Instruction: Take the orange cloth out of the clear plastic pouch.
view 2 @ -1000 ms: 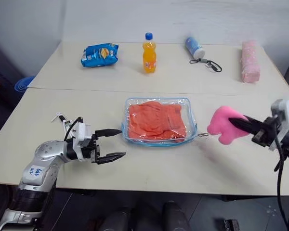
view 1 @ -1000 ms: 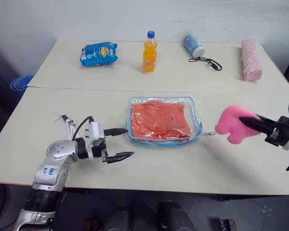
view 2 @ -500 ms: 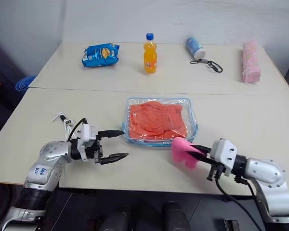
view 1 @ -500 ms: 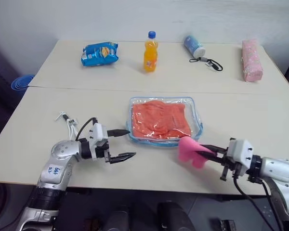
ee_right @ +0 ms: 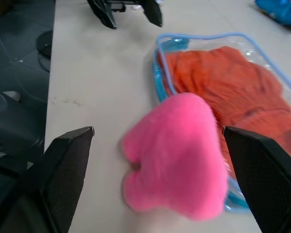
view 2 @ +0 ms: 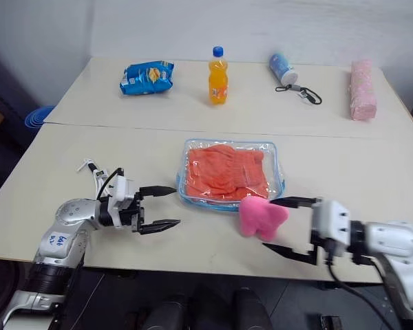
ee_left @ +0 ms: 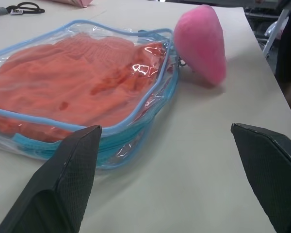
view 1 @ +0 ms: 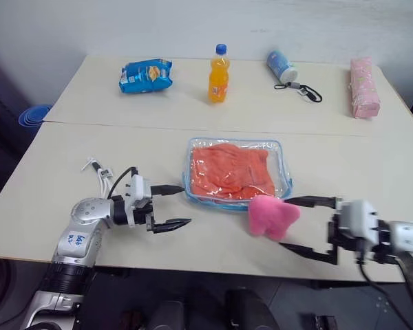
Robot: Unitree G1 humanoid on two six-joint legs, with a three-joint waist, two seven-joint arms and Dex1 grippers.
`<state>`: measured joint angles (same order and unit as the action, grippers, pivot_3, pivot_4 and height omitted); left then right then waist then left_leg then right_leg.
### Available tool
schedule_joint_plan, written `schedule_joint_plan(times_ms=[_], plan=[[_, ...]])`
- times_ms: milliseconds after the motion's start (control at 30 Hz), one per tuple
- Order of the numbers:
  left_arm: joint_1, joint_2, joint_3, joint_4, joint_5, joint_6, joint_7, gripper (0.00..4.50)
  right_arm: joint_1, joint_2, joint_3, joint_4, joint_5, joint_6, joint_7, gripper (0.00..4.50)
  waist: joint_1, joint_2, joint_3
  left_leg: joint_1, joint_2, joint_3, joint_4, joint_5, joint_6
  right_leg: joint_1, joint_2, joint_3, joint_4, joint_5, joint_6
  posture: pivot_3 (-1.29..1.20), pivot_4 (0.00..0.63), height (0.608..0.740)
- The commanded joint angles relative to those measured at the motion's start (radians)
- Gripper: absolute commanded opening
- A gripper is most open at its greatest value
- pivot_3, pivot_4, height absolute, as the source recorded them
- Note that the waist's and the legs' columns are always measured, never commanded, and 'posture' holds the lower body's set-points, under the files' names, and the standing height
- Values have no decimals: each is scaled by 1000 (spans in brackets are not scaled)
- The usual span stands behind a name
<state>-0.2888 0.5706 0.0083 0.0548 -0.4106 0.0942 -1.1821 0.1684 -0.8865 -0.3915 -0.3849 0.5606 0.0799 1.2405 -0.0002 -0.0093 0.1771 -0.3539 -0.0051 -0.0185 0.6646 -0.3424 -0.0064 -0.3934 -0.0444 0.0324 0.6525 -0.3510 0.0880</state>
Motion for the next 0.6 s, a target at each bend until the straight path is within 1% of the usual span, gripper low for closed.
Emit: schedule_joint_plan(times_ms=[33, 100, 167, 233, 300, 367, 433, 600], plan=[[23, 20, 27, -68, -57, -4, -44, 4500, 3, -26, -114, 107, 8, -56, 52, 4467, -3, 0, 0, 0, 0, 0, 0, -1, 2, 0, 0, 0, 0, 0, 0, 0, 150, 740], [30, 32, 28, -139, -115, 71, -56, 4500, -36, -47, -117, 255, -57, -161, 91, 4467, -6, -1, 1, 1, 0, 0, 0, -2, 4, 1, 0, 0, 0, 0, 0, 0, 150, 740], [27, 55, 14, -207, -176, 158, -81, 4500, -122, -60, -70, 433, -158, -357, 118, 4467, -7, -1, 1, 1, 0, 1, 0, -2, 4, 1, 0, 1, 1, 0, 0, 0, 150, 740], [19, 62, 6, -234, -183, 175, -89, 4500, -235, -53, 3, 587, -232, -490, 131, 4467, -8, 0, 1, 2, 0, 1, 0, -2, 4, 1, 0, 1, 1, 0, 0, 0, 150, 740], [13, 53, 14, -227, -173, 157, -81, 4500, -344, -24, 74, 690, -282, -590, 130, 4467, -14, 0, 1, 3, 0, 1, 0, -2, 4, 1, 0, 1, 1, 0, 0, 0, 150, 740], [8, 36, 33, -215, -173, 128, -74, 4500, -447, 9, 143, 768, -330, -697, 118, 4467, -27, 1, 1, 3, 0, 1, 0, -1, 3, 1, 1, 1, 2, 0, 0, 0, 150, 740], [1, 23, 51, -241, -199, 138, -59, 4500, -540, 49, 218, 832, -382, -795, 112, 4467, -32, 1, 2, 2, 0, 1, 0, 2, -3, 0, 1, 1, 3, 0, 0, 0, 150, 740], [4, 21, 41, -291, -225, 166, -50, 4500, -663, 125, 345, 938, -435, -905, 95, 4467, -29, 1, 2, 1, 1, 2, 0, 2, -3, -1, 1, 1, 4, 0, 0, 0, 150, 740]])
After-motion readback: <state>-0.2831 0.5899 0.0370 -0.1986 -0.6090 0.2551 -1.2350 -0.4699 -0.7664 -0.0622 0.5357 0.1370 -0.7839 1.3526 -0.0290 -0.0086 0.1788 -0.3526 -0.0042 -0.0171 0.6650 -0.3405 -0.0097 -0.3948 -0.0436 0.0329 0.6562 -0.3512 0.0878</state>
